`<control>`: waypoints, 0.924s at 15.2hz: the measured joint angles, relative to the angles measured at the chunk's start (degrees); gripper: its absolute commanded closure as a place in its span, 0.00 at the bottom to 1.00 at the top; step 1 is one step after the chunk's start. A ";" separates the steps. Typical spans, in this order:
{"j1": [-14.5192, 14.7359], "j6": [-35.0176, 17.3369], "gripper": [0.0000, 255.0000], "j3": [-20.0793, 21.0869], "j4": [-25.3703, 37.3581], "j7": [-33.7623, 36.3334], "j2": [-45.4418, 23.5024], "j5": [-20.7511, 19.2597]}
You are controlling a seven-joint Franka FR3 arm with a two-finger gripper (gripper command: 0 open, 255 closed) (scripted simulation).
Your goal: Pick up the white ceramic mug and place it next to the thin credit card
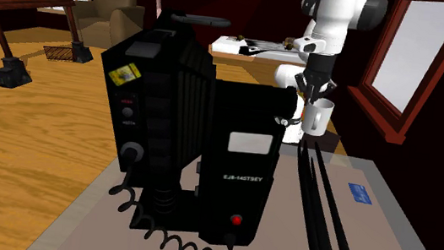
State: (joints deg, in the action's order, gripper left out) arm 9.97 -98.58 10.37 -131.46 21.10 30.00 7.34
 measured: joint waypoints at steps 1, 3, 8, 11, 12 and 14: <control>0.49 0.26 1.00 0.77 -0.30 1.04 0.64 0.55; 1.72 0.74 1.00 2.64 -1.23 3.51 2.33 1.96; 4.93 1.61 1.00 7.65 -3.10 9.94 5.90 5.85; 6.54 2.00 1.00 10.76 -2.65 13.81 6.51 7.95; 7.10 1.92 1.00 11.89 -2.63 15.15 6.65 8.71; 8.39 2.11 1.00 14.34 -2.43 18.18 7.26 10.43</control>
State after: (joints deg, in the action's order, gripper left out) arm 18.36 -96.47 24.71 -133.89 39.28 37.26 17.77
